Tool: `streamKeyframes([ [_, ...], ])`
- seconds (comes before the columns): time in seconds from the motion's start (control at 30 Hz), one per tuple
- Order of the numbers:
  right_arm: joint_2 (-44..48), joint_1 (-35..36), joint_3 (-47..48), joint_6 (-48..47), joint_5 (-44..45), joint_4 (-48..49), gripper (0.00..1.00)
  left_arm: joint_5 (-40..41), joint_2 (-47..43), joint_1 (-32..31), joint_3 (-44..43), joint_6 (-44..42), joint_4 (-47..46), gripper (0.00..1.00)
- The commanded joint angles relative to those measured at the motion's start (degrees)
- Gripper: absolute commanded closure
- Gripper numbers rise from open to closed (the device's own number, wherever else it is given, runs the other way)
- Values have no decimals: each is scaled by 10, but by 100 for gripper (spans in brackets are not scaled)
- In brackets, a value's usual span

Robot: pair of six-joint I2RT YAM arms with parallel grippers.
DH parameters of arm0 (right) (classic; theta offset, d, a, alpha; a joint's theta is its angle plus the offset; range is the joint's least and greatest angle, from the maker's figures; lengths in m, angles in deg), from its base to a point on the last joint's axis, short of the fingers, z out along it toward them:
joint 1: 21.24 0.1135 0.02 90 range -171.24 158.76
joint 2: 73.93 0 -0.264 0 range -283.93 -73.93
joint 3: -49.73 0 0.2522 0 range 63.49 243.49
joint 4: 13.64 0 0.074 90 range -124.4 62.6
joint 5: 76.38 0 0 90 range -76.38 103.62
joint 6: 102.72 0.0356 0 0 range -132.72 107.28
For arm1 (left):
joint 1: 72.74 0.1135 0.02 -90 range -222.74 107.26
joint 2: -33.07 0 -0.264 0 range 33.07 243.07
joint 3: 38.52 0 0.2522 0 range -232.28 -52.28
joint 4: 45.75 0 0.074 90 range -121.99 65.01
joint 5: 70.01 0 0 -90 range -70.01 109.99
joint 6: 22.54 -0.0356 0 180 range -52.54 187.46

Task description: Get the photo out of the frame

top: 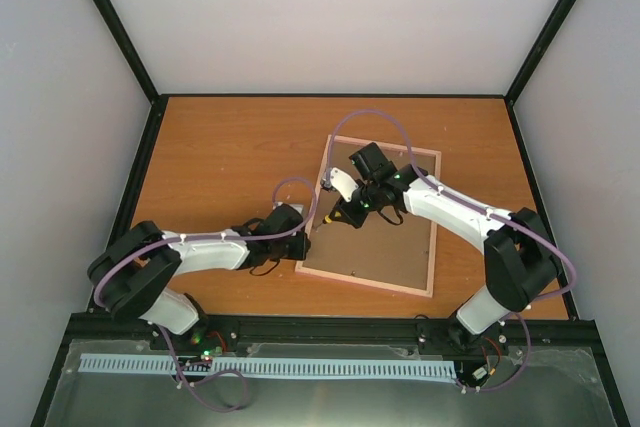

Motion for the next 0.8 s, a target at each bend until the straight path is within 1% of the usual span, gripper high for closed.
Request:
streamKeyframes([
  [0.0,-2,6,6,-5,0,8,97,-3,26,-3,-17,0,10,80],
  [0.03,-4,7,7,-4,0,8,97,-3,26,-3,-17,0,9,81],
  [0.07,-7,8,8,-2,4,7,97,-3,25,-3,-17,0,8,85],
  [0.13,-14,13,17,-1,14,3,97,-3,20,-3,-13,0,7,88],
  [0.2,-24,21,30,1,25,-5,97,-2,13,-3,-8,3,4,96],
  [0.27,-35,29,44,2,39,-16,97,0,7,-3,-3,5,2,99],
  [0.47,-56,43,81,-5,55,-46,97,-2,1,-3,6,4,-5,99],
  [0.77,-76,49,94,-12,70,-67,97,-6,-2,-3,12,3,-13,99],
])
